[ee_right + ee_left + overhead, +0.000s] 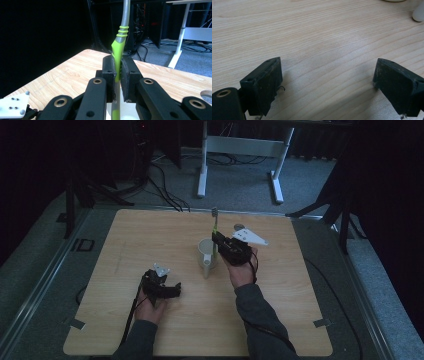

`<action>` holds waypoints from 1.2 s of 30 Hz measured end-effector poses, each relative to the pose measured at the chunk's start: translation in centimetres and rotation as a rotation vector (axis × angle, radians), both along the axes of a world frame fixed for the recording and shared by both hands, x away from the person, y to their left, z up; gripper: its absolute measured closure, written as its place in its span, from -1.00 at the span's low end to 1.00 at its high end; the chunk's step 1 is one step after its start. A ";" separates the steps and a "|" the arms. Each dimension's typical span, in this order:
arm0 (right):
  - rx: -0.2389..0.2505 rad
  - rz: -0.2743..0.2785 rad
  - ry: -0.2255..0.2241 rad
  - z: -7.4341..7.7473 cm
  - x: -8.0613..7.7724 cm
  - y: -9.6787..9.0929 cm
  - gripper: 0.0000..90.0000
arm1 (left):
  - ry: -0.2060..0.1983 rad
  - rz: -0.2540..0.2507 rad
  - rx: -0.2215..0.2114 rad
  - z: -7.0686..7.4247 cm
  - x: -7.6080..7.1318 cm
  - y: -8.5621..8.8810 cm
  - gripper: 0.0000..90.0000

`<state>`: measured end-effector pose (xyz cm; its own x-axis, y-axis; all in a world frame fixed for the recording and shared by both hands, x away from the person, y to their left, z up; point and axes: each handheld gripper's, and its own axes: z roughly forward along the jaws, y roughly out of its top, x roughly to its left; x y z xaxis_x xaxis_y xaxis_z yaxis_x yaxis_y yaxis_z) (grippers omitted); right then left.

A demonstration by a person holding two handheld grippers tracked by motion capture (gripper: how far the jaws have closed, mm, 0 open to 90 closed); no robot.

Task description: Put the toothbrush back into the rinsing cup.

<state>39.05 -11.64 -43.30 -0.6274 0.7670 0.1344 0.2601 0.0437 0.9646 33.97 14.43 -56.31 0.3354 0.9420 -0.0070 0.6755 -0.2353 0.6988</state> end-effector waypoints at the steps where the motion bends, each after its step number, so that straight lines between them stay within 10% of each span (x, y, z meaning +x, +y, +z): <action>1: -0.001 0.002 -0.002 0.0 0.0 0.1 0.83 | 0.001 0.000 0.000 0.0 0.0 0.0 -0.80; 36: 0.046 0.043 0.032 -1.0 -0.3 1.1 0.83 | 0.000 0.000 0.001 0.0 0.0 0.0 -0.80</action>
<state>38.71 -10.53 -44.30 -0.6543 0.7322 0.1891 0.2893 0.0113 0.9572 33.96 14.41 -56.31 0.3349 0.9422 -0.0063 0.6754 -0.2354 0.6988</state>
